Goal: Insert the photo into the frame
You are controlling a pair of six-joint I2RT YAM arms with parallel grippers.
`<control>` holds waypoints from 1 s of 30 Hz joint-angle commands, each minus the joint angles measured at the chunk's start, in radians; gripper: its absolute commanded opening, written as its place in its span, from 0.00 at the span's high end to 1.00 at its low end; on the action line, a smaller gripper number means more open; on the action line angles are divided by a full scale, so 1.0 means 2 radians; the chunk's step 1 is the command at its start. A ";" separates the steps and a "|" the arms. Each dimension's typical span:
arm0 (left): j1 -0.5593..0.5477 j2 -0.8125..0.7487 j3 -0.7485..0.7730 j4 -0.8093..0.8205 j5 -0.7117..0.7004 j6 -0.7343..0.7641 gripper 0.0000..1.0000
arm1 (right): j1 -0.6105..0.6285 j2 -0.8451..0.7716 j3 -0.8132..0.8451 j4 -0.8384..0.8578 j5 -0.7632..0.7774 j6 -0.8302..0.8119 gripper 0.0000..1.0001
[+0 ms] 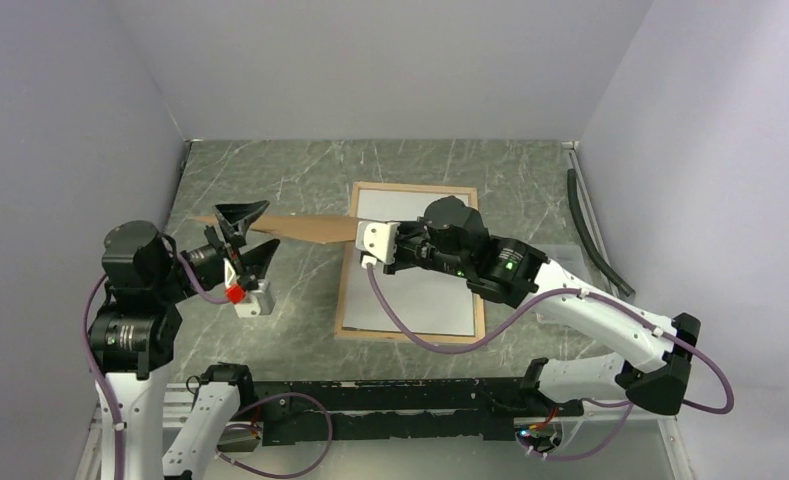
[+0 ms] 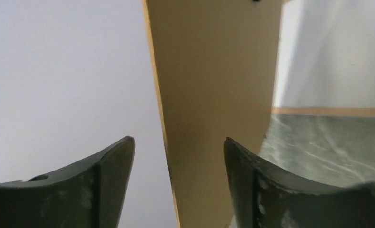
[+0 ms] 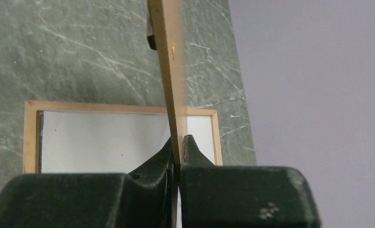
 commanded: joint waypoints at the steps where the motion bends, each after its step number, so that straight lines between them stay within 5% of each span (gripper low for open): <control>1: -0.002 -0.013 0.010 0.100 0.023 -0.027 0.14 | -0.001 -0.043 0.016 0.108 0.021 0.044 1.00; 3: -0.002 -0.010 0.010 0.142 0.012 -0.055 0.06 | -0.002 -0.051 0.018 0.127 0.020 0.058 1.00; 12: -0.002 0.032 0.074 0.258 -0.099 -0.274 0.06 | -0.036 -0.037 0.072 0.124 0.039 0.171 1.00; 19: -0.002 0.164 0.238 0.113 -0.194 -0.471 0.06 | -0.200 0.044 0.180 0.047 -0.077 0.413 1.00; 25: -0.002 0.259 0.346 0.031 -0.224 -0.539 0.06 | -0.281 0.121 0.297 -0.064 -0.174 0.529 1.00; 30: -0.001 0.328 0.389 -0.047 -0.282 -0.542 0.06 | -0.411 0.116 0.260 -0.034 -0.338 0.684 1.00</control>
